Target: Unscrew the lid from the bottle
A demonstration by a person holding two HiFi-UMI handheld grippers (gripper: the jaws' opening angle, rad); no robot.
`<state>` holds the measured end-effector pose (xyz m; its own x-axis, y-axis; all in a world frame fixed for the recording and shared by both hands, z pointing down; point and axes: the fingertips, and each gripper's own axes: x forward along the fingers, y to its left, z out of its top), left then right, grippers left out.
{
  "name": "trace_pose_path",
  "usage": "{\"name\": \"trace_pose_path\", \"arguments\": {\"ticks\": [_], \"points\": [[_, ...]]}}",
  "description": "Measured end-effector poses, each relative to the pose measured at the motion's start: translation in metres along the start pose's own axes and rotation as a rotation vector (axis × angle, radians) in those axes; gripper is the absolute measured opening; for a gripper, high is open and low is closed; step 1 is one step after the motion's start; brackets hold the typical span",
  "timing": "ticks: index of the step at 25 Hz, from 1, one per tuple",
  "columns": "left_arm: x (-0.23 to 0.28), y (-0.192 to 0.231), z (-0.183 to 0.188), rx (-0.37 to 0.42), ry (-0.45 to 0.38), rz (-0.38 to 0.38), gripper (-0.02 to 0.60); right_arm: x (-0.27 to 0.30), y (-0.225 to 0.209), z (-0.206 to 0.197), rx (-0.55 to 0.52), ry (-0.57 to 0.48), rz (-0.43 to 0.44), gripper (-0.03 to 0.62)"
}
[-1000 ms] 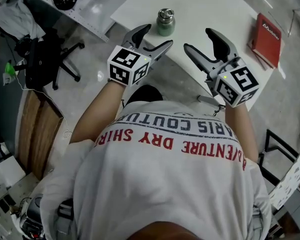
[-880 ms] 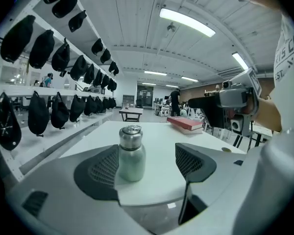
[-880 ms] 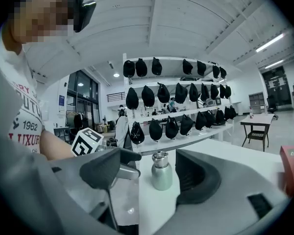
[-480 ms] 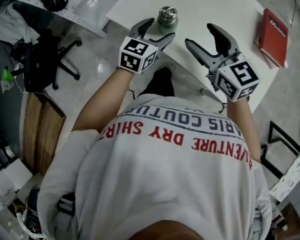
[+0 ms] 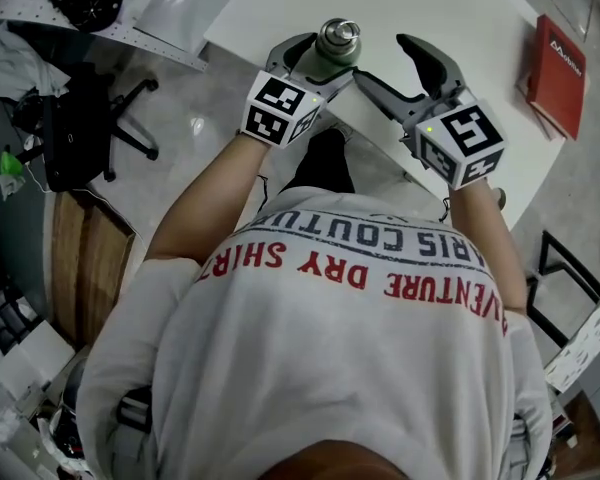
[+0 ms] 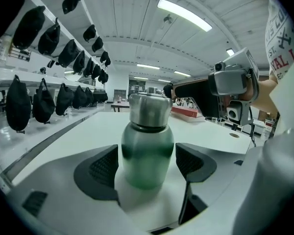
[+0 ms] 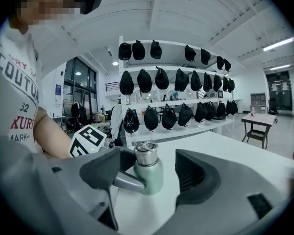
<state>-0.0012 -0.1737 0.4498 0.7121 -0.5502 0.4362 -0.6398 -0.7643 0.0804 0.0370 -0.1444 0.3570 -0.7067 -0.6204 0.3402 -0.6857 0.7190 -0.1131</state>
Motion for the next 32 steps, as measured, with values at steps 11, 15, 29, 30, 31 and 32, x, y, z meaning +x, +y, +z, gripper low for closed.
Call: {"name": "trace_pose_path", "arguments": {"ticks": [11, 15, 29, 30, 31, 32], "points": [[0.006, -0.004, -0.005, 0.007, -0.005, -0.083, 0.359, 0.035, 0.0, -0.009, -0.016, 0.031, 0.025, 0.333], [0.006, -0.005, -0.005, 0.013, -0.007, -0.085, 0.357, 0.047, 0.001, -0.011, -0.02, 0.036, 0.034, 0.333], [0.006, -0.006, -0.006, 0.009, -0.008, -0.064, 0.356, 0.067, 0.007, -0.012, -0.06, 0.013, 0.036, 0.265], [0.006, -0.006, -0.006, 0.009, -0.006, -0.065, 0.356, 0.067, 0.006, -0.011, -0.059, 0.011, 0.034, 0.265], [0.006, -0.006, -0.006, 0.009, -0.004, -0.065, 0.356, 0.067, 0.006, -0.011, -0.061, 0.01, 0.035, 0.265], [0.006, -0.005, -0.006, 0.01, -0.003, -0.065, 0.356, 0.067, 0.006, -0.011, -0.064, 0.009, 0.037, 0.265]]}}
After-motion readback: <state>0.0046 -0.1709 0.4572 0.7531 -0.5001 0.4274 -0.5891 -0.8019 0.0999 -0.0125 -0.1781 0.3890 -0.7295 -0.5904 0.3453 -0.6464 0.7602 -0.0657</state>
